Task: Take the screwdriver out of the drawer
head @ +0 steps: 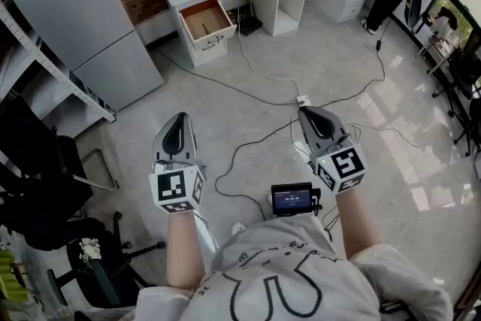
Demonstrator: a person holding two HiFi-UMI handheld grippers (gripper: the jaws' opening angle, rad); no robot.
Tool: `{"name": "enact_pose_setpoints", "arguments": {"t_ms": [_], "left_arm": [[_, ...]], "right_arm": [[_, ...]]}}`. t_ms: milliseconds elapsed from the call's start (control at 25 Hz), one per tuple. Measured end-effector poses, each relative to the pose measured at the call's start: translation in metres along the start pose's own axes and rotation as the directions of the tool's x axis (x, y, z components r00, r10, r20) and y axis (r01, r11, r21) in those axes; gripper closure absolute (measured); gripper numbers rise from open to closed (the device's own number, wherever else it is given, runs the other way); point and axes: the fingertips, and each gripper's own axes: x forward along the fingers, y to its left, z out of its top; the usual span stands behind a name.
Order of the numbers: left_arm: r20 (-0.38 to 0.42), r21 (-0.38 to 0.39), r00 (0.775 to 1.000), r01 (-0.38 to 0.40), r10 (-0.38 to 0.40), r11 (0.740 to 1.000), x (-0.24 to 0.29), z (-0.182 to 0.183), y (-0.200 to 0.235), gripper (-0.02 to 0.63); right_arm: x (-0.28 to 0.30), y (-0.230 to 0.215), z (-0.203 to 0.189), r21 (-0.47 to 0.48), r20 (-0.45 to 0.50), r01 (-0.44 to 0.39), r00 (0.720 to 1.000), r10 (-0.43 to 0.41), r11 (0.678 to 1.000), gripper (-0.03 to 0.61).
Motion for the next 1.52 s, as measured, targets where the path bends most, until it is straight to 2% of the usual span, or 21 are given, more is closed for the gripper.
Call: {"name": "enact_pose_setpoints", "arguments": {"t_ms": [360, 720, 920, 1520], "left_arm": [[0.003, 0.008, 1.0, 0.027, -0.027, 1.0, -0.016, 0.002, 0.034, 0.601], [-0.03, 0.025, 0.999, 0.03, -0.029, 0.999, 0.009, -0.01, 0.05, 0.601], [-0.052, 0.036, 0.999, 0.015, -0.013, 0.999, 0.062, -0.024, 0.061, 0.601], [-0.076, 0.017, 0.996, -0.051, 0.052, 0.999, 0.279, -0.031, 0.076, 0.601]], "right_arm": [[0.011, 0.039, 0.014, 0.012, -0.001, 0.019, 1.0, -0.019, 1.0, 0.558], [0.061, 0.041, 0.014, -0.009, 0.0, -0.037, 0.999, 0.037, 0.999, 0.558], [0.119, 0.016, 0.004, 0.001, 0.015, -0.076, 0.997, 0.076, 0.997, 0.558], [0.3, -0.121, -0.006, 0.009, 0.029, -0.19, 0.981, 0.19, 0.982, 0.558]]}}
